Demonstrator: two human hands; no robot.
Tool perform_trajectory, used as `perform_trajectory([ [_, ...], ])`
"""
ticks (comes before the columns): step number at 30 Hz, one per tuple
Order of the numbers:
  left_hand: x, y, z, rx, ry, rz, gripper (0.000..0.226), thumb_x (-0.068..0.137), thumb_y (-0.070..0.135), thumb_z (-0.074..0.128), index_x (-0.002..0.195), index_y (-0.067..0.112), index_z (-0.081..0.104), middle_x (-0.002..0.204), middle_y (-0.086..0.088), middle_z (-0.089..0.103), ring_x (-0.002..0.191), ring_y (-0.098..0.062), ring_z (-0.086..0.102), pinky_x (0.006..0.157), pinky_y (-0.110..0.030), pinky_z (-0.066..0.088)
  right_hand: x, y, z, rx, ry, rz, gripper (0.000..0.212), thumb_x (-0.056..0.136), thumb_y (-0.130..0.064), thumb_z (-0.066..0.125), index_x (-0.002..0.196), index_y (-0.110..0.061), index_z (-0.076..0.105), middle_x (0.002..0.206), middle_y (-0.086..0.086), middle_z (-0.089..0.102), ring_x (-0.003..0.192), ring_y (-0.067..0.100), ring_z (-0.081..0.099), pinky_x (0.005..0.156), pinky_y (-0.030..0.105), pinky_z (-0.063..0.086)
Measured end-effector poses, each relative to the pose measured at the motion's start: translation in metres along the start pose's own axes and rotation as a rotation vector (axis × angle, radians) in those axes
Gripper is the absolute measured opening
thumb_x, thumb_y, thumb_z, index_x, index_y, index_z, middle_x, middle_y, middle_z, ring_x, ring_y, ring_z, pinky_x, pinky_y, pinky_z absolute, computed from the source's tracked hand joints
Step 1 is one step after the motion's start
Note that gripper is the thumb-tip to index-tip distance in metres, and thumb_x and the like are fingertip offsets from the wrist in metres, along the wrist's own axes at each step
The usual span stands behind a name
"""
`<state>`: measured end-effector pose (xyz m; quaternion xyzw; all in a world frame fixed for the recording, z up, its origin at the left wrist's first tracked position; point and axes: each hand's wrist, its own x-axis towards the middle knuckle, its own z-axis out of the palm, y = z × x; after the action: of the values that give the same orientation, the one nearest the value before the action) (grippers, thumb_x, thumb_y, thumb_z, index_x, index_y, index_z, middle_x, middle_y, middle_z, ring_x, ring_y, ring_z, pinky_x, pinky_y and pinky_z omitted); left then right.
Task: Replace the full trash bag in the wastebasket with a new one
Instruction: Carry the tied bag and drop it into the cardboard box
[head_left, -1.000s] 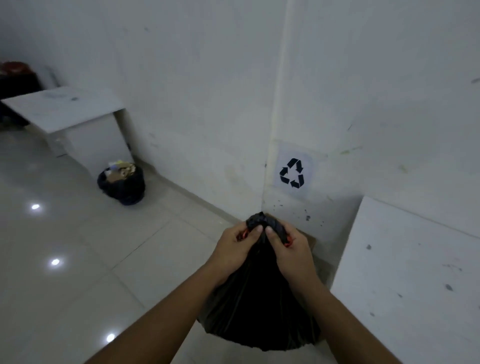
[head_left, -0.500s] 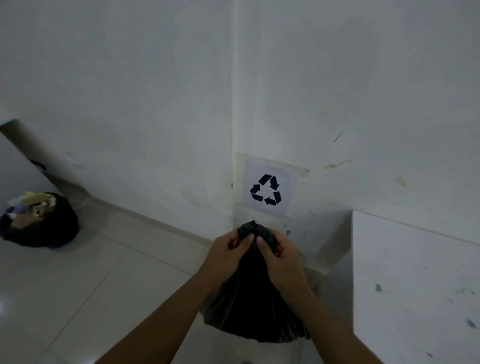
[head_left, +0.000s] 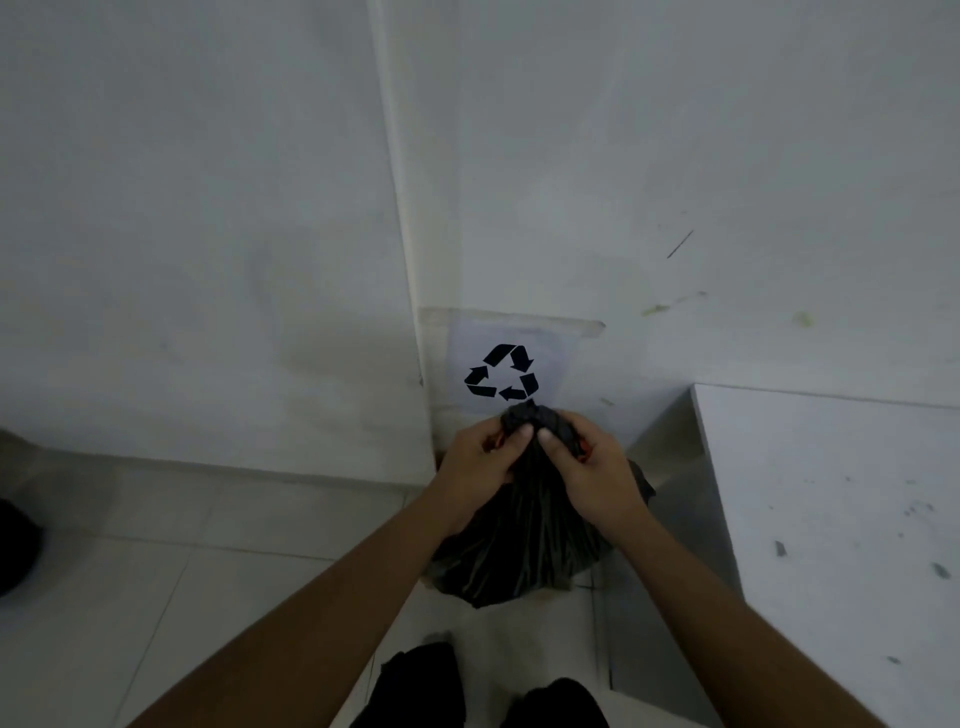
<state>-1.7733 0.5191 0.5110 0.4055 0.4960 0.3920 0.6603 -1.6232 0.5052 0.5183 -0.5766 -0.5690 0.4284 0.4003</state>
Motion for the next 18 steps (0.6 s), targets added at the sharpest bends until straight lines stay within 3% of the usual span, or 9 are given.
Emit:
perform_trajectory([
  [6,0.052,-0.002,-0.015,0.076,-0.082,-0.058,0.031,0.092,0.027,0.063,0.121,0.016,0.066,0.112,-0.006,0.072,0.106,-0.019,0.068,0.094,-0.04,0.055,0.034,0.016,0.008,-0.034,0.082,0.043,0.02,0.096,-0.014,0.059,0.115,-0.021,0.062,0.099,-0.018,0.065,0.087,-0.016,0.061,0.075,0.003,0.044],
  [10,0.081,-0.013,-0.024,0.095,-0.092,-0.097,0.033,0.093,0.023,0.062,0.126,0.017,0.063,0.115,-0.005,0.07,0.108,-0.018,0.066,0.092,-0.035,0.055,0.058,0.041,0.017,-0.063,0.064,0.069,0.023,0.097,-0.016,0.058,0.119,-0.014,0.062,0.101,-0.014,0.066,0.092,-0.012,0.061,0.079,0.006,0.045],
  [13,0.099,-0.025,-0.03,0.087,-0.084,-0.138,0.035,0.094,0.021,0.061,0.128,0.018,0.061,0.119,-0.005,0.069,0.11,-0.016,0.065,0.093,-0.033,0.054,0.07,0.063,0.027,-0.06,0.06,0.098,0.021,0.098,-0.018,0.057,0.118,-0.019,0.062,0.104,-0.005,0.067,0.097,-0.002,0.062,0.086,0.015,0.048],
  [18,0.116,-0.054,-0.041,0.082,-0.042,-0.209,0.031,0.093,0.018,0.063,0.123,0.019,0.064,0.119,-0.005,0.068,0.11,-0.016,0.064,0.094,-0.032,0.054,0.081,0.099,0.046,-0.038,0.013,0.174,0.02,0.098,-0.018,0.057,0.116,-0.026,0.06,0.102,-0.019,0.064,0.094,-0.012,0.061,0.082,0.007,0.046],
])
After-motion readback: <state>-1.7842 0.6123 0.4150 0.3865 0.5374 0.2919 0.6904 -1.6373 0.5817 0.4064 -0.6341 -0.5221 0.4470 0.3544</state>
